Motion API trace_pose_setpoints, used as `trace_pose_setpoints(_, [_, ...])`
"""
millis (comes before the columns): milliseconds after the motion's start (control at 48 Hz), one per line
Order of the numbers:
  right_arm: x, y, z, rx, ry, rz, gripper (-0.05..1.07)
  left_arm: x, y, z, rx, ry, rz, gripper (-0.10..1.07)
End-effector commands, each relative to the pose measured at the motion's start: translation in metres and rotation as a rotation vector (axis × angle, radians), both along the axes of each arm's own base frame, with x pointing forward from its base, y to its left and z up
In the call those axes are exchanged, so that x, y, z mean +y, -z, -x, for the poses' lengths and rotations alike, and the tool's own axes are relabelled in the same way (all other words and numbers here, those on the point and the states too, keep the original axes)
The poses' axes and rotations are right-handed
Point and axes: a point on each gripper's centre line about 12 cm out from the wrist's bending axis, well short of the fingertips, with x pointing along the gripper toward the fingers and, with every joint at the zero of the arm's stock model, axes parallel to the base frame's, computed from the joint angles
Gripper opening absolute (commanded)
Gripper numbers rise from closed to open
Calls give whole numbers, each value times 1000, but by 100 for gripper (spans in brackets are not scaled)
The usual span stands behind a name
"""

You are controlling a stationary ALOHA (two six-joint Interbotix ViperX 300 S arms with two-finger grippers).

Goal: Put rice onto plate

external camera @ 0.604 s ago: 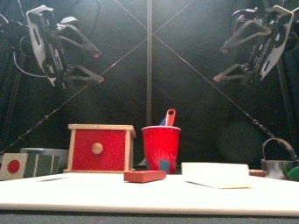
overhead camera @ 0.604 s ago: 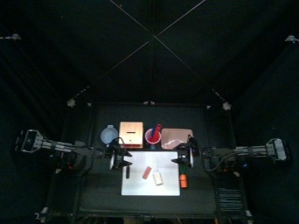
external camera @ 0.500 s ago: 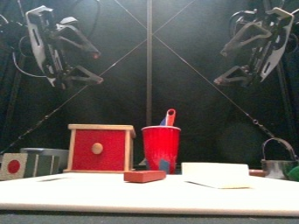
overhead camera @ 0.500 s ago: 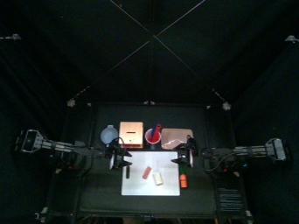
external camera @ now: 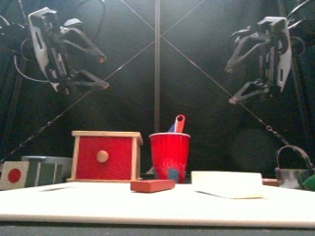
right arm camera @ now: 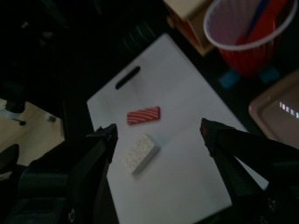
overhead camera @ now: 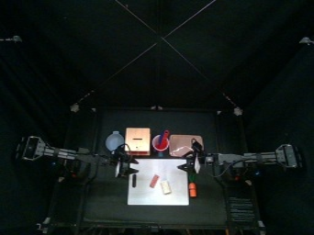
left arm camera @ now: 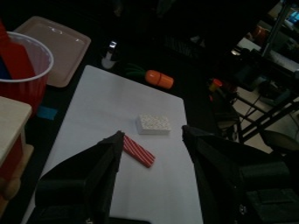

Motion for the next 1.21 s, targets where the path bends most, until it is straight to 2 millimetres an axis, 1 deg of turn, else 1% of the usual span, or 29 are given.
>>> trace_pose_setpoints(0, [9,-7,-10,61,10,-96,103,4,-10,-5,-28,-13,1,91])
trace_pose_setpoints(125, [17,2,-26,175,21,-190,103,9,-9,-5,-19,-35,0,91])
trace_pose_setpoints(250, [25,16,-43,273,51,-260,103,13,-6,-4,3,-48,-3,91])
trace_pose_setpoints(375, [36,29,-62,371,75,-298,103,14,-3,-3,25,-52,-9,91])
trace_pose_setpoints(479, [44,32,-78,388,88,-292,103,14,-2,-2,31,-54,-11,91])
trace_pose_setpoints(688, [57,38,-105,410,121,-255,103,15,1,0,40,-55,-13,91])
trace_pose_setpoints(792, [64,42,-114,425,142,-252,103,15,2,1,40,-55,-13,91])
trace_pose_setpoints(917, [72,51,-122,469,169,-245,103,15,3,5,40,-57,-13,91])
trace_pose_setpoints(1083, [78,61,-129,523,200,-237,103,16,4,8,42,-60,-13,91])
trace_pose_setpoints(1188, [80,73,-134,555,208,-222,103,16,6,11,45,-60,-13,91])
